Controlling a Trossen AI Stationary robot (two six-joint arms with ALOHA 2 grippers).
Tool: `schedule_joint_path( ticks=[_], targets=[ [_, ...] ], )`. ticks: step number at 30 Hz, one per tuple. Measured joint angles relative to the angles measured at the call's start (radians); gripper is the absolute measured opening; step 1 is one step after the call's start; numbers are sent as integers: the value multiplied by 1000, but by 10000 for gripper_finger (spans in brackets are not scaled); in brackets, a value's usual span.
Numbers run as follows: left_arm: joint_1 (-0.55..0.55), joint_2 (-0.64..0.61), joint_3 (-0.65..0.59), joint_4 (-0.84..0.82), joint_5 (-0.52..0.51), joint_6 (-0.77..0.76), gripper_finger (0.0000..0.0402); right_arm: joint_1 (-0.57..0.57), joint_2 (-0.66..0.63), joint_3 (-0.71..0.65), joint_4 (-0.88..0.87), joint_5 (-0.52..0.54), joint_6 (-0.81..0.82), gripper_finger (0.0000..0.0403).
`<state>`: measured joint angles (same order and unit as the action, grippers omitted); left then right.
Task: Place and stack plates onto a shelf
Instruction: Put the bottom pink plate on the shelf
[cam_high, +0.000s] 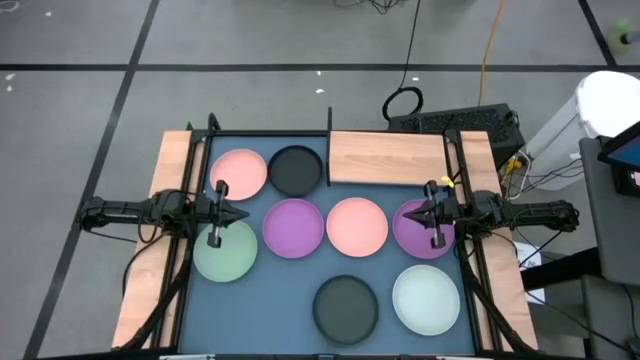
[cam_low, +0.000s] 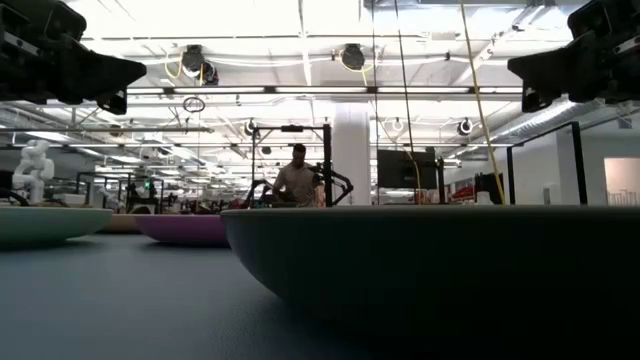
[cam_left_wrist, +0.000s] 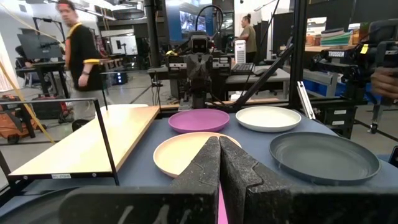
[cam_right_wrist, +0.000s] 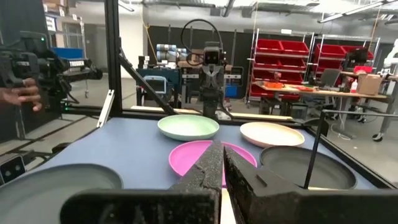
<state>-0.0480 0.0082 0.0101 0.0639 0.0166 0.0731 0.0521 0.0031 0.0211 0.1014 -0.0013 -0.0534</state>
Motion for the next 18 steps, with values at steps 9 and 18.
schedule_joint_path(
  ticks=[9,18],
  targets=[
    [0,0,0,0,0,3,1,0,79,85,4,3,41,0],
    [0,0,0,0,0,2,1,0,238,210,-1,4,109,0]
  ],
)
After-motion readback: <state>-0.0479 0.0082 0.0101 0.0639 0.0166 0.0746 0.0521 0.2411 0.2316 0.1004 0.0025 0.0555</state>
